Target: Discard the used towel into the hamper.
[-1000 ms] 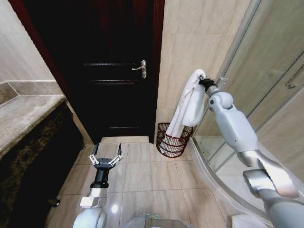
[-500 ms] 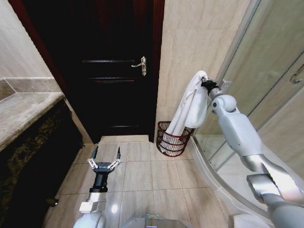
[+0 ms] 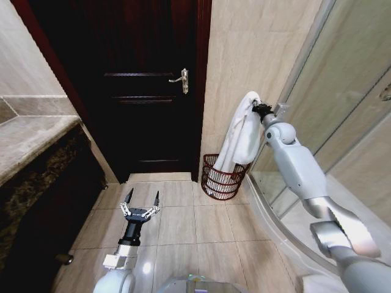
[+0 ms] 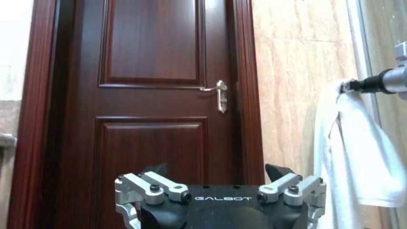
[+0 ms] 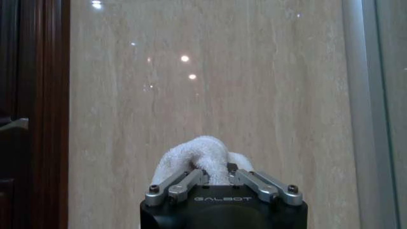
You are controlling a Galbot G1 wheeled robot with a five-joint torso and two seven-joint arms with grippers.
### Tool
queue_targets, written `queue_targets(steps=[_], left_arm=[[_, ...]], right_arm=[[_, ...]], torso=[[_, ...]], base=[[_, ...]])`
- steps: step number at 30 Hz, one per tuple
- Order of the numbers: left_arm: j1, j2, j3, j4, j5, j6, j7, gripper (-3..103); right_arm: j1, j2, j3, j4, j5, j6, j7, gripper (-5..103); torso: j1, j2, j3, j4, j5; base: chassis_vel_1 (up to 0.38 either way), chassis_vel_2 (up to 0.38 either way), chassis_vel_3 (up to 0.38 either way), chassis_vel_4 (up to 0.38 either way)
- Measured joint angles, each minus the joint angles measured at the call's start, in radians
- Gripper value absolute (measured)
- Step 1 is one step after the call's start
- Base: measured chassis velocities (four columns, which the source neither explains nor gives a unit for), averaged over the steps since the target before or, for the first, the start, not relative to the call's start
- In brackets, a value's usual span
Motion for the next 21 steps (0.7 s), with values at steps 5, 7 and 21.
queue_targets(steps=[5,7,21], left_arm=[[-0.016,0.003,0.007,0.008,-0.008,0.008,0.008,100],[-0.019,-0.002,0.01,0.012,-0.005,0.008,0.01,100],[-0.016,-0.045,0.011,0.03,0.009,-0.001,0.026,100]], right_arm=[[0.011,0.007,0.0,-0.021,-0.012,0.001,0.0,10],[0.014,0.008,0.0,-0.027,-0.015,0.001,-0.001,10],[0.026,0.02,0.008,-0.07,-0.03,0.014,-0.015,10]], torso=[[-0.008,-0.021,-0.013,0.0,0.0001],[-0.011,-0.026,-0.016,0.0,-0.0001],[-0.033,-0.083,-0.05,-0.0002,0.0002]], base=[[0.0,0.0,0.0,0.0],[0.0,0.0,0.0,0.0],[0.0,0.0,0.0,0.0]])
